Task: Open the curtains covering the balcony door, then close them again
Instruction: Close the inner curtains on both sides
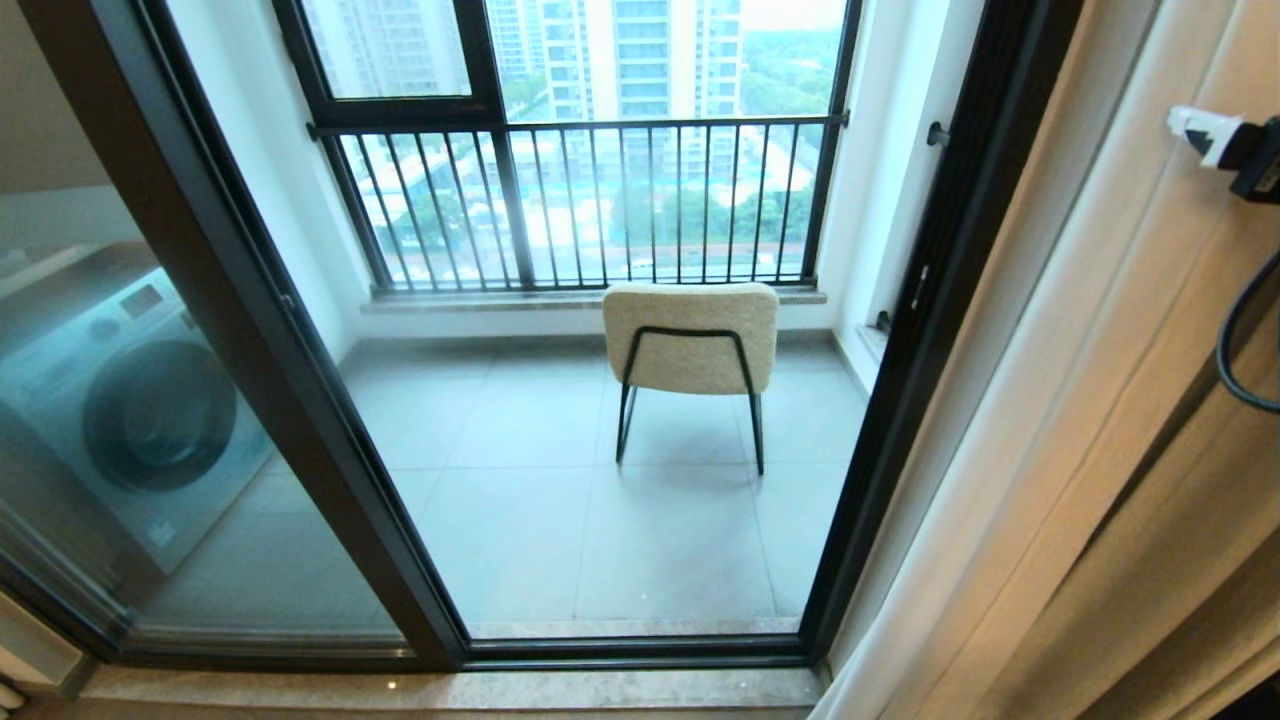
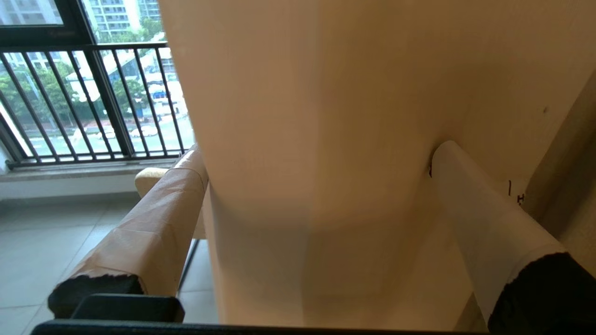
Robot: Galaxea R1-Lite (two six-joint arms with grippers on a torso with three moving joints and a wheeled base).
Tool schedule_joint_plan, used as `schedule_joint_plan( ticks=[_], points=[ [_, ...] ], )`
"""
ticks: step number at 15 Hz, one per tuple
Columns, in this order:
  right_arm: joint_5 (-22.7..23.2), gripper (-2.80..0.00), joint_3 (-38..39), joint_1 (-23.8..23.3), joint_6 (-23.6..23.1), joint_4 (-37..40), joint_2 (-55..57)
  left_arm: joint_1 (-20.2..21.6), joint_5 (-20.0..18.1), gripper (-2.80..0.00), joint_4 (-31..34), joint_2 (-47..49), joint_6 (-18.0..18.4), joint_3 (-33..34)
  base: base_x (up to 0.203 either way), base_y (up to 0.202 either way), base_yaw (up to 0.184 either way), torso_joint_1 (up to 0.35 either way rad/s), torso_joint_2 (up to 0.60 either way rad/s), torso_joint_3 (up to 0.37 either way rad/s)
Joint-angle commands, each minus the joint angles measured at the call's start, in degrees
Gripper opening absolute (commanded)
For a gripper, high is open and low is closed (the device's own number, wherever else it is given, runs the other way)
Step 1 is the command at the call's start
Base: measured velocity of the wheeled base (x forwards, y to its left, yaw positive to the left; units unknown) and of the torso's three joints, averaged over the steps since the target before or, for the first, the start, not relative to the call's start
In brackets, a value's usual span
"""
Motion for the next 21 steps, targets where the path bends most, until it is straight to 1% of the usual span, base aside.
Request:
schedule_joint_plan(
  ticks=[1,4,8,9,10,14,21],
  points=[
    [0.04,0.00,-4.28,-0.02,0.02,-0.18,4.41,0.05,0.03,-2.80,-0.01,-0.02,-0.02,0.01,0.000,0.000,0.000,0.000,0.00,0.000],
    [0.04,0.00,-8.93,-0.04,0.02,-0.15,7.41,0.01,0.03,-2.80,-0.01,-0.02,-0.02,0.01,0.000,0.000,0.000,0.000,0.00,0.000],
    [0.04,0.00,-9.49,-0.03,-0.33,-0.23,8.38,0.05,0.03,-2.80,-0.01,-0.02,-0.02,0.01,0.000,0.000,0.000,0.000,0.00,0.000],
    [0.04,-2.00,-9.49,-0.03,-0.07,-0.23,8.38,0.05,0.03,-2.80,-0.01,-0.02,-0.02,0.01,0.000,0.000,0.000,0.000,0.00,0.000],
    [0.04,-2.80,-9.49,-0.03,-0.07,-0.23,8.61,0.05,0.03,-2.80,-0.01,-0.02,-0.02,0.01,0.000,0.000,0.000,0.000,0.00,0.000],
    [0.11,-2.80,-9.41,-0.13,0.02,-2.23,8.82,0.05,0.03,-2.80,-0.01,-0.02,-0.02,0.01,0.000,0.000,0.000,0.000,0.00,0.000],
    [0.13,-2.80,-9.49,-0.12,0.02,-2.43,8.65,-0.02,0.03,-2.80,-0.01,-0.02,-0.02,0.01,0.000,0.000,0.000,0.000,0.00,0.000]
  ],
)
